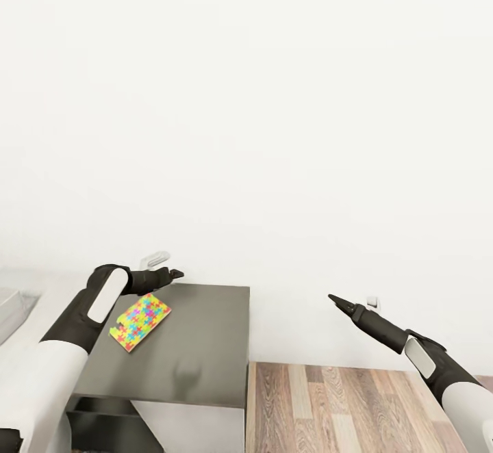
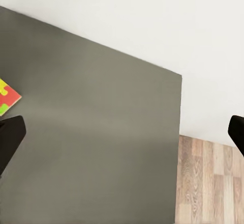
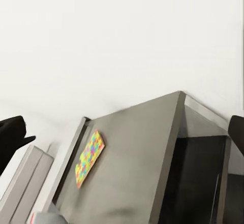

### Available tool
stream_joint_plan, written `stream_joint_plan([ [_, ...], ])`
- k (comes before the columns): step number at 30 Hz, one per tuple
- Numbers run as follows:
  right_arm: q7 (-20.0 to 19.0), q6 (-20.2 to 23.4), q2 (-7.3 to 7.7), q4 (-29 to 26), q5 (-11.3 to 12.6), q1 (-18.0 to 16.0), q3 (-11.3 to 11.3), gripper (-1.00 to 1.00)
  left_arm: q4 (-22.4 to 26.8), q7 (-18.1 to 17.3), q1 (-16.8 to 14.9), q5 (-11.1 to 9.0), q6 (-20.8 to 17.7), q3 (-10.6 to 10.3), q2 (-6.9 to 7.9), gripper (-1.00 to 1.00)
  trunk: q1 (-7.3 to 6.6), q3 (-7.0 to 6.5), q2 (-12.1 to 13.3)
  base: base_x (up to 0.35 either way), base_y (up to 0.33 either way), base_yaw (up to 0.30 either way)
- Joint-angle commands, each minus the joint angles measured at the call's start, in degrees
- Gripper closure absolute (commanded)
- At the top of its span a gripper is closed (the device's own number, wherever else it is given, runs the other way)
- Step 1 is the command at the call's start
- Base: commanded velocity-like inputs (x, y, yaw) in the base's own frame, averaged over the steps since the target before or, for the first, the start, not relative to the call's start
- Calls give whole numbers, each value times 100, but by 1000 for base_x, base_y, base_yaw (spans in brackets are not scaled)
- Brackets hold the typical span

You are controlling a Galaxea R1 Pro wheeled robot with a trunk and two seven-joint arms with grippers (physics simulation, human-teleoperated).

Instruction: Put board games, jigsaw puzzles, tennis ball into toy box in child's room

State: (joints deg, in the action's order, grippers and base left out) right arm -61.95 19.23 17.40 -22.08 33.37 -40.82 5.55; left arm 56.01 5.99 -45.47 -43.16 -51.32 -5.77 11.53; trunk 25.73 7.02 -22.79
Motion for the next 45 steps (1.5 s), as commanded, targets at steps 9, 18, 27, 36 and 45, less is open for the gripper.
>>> stream_joint_plan([
  [9,33,48,-2,-2,27,-5,9,-100,6,60,-4,-45,-11,-18,6,-100,5,27,-13,144,26,0],
  [18,67,47,-1,-7,21,-5,8,-100,6,58,-5,-30,-14,-21,-2,-100,5,28,-13,30,9,0],
  [27,52,34,0,-7,27,-5,7,-100,6,54,-6,-18,-15,-28,-2,-100,5,28,-13,193,78,0],
  [36,25,20,0,-7,29,-5,7,-100,6,52,-6,-17,-12,-29,-2,-100,5,28,-13,135,39,0],
  [45,20,26,0,-7,29,-5,10,-100,6,54,-6,-17,-10,-29,-2,-100,5,28,-13,96,25,0],
])
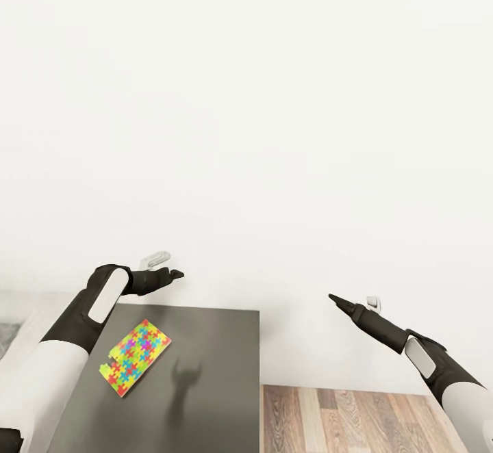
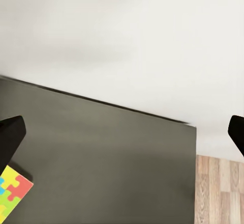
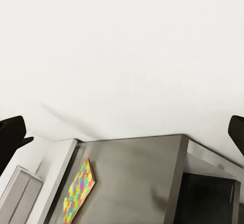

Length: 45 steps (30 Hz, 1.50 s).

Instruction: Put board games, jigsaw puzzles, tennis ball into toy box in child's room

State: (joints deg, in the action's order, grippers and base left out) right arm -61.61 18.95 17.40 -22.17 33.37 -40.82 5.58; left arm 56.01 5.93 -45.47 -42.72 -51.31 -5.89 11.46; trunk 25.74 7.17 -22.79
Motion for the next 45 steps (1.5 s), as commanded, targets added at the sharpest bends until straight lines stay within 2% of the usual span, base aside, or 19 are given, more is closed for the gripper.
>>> stream_joint_plan([
  [1,-12,55,0,2,29,-5,8,-100,6,62,-5,-61,-11,-17,6,-100,4,13,-13,19,3,0],
  [14,-10,56,0,2,22,-5,13,-100,6,65,-4,-21,-12,-16,21,-100,4,13,-13,28,1,0],
  [26,21,48,2,2,20,-5,13,-100,-28,70,-5,264,-19,17,56,-100,4,13,-13,1,0,0],
  [29,36,55,3,2,20,-5,10,-100,-141,111,-7,334,-17,34,128,-100,4,13,-13,0,0,0],
  [31,87,72,-3,-3,1,-5,7,-100,-411,210,-60,385,-13,43,204,-100,4,13,-13,0,0,0],
  [34,263,92,-11,-32,-25,-5,-3,-100,-768,322,-189,409,29,44,242,-100,4,13,-13,0,0,0],
  [39,910,170,-16,-68,-60,-5,-39,-100,-1603,417,-486,511,559,22,260,-100,4,13,-13,0,0,0],
  [41,1132,192,-15,-72,-64,-5,-43,-100,-1905,433,-566,688,716,7,250,-100,4,13,-13,0,0,0],
  [42,1231,208,-13,-74,-65,-5,-45,-100,-2081,440,-603,846,839,5,248,-100,4,13,-13,0,0,0],
  [43,1287,228,-10,-75,-63,-5,-46,-100,-2219,445,-633,1006,1003,6,246,-100,4,13,-13,0,0,0],
  [45,1320,248,-5,-87,-57,-5,-47,-100,-2343,448,-661,1194,1212,3,252,-100,4,13,-13,0,0,0],
])
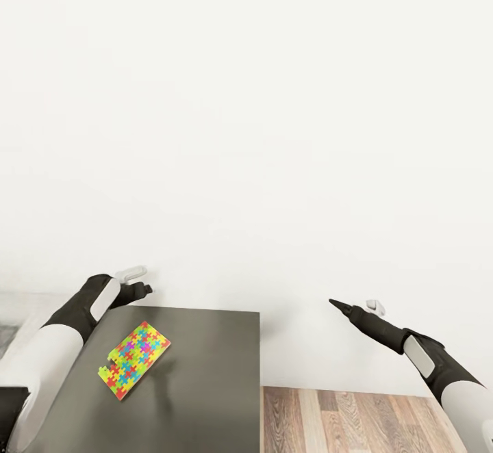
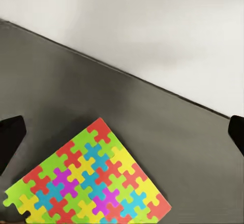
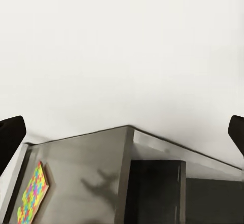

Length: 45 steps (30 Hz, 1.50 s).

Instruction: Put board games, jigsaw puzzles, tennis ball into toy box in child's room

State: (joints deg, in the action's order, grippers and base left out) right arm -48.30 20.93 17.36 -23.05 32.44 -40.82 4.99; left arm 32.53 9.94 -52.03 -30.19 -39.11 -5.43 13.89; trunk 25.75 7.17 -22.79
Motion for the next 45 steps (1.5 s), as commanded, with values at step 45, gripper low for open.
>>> stream_joint_plan([
  [45,-75,160,5,-200,16,-5,11,-100,-150,-32,-35,152,221,-50,332,-100,4,339,-13,0,0,0],
])
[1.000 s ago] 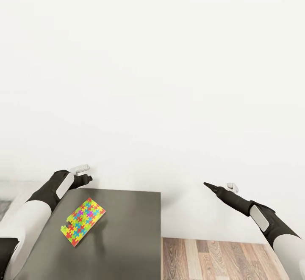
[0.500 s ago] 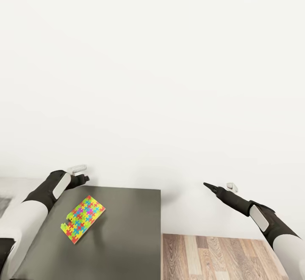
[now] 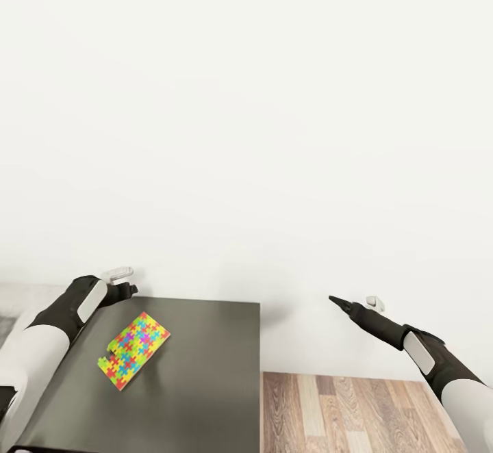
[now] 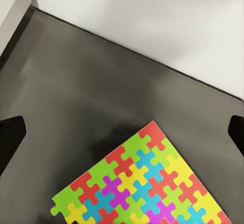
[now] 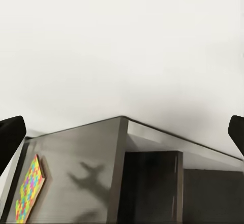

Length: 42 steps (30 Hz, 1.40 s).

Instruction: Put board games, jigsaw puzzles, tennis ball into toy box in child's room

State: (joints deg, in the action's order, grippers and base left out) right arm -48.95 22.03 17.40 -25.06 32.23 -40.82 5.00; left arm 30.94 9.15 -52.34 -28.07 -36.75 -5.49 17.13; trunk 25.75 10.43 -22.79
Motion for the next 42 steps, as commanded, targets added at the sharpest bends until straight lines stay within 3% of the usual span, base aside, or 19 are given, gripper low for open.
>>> stream_joint_plan([
  [1,-10,67,0,1,37,-5,10,-100,9,46,-5,-60,-16,-45,10,-100,3,22,-13,0,0,0],
  [16,-3,177,-8,1,38,-5,10,-100,8,3,-5,-59,-24,-67,20,-100,3,163,-13,0,0,0],
  [20,-1,178,-5,1,38,-5,10,-100,8,-403,-5,-56,-83,-78,92,-100,3,201,-13,0,0,0],
  [23,0,179,-3,1,38,-5,10,-100,-11,-988,-5,-53,-161,-84,240,-100,3,229,-13,0,0,0],
  [26,0,179,-5,1,38,-5,10,-100,-37,-1309,-5,-48,-190,-89,345,-100,3,257,-13,0,0,0],
  [30,0,179,-7,1,38,-5,10,-100,-57,-1504,-5,-43,-206,-94,454,-100,3,295,-13,0,0,0],
  [42,3,179,-9,1,38,-5,10,-100,-62,-1556,-5,-41,-210,-101,523,-100,3,408,-13,0,0,0],
])
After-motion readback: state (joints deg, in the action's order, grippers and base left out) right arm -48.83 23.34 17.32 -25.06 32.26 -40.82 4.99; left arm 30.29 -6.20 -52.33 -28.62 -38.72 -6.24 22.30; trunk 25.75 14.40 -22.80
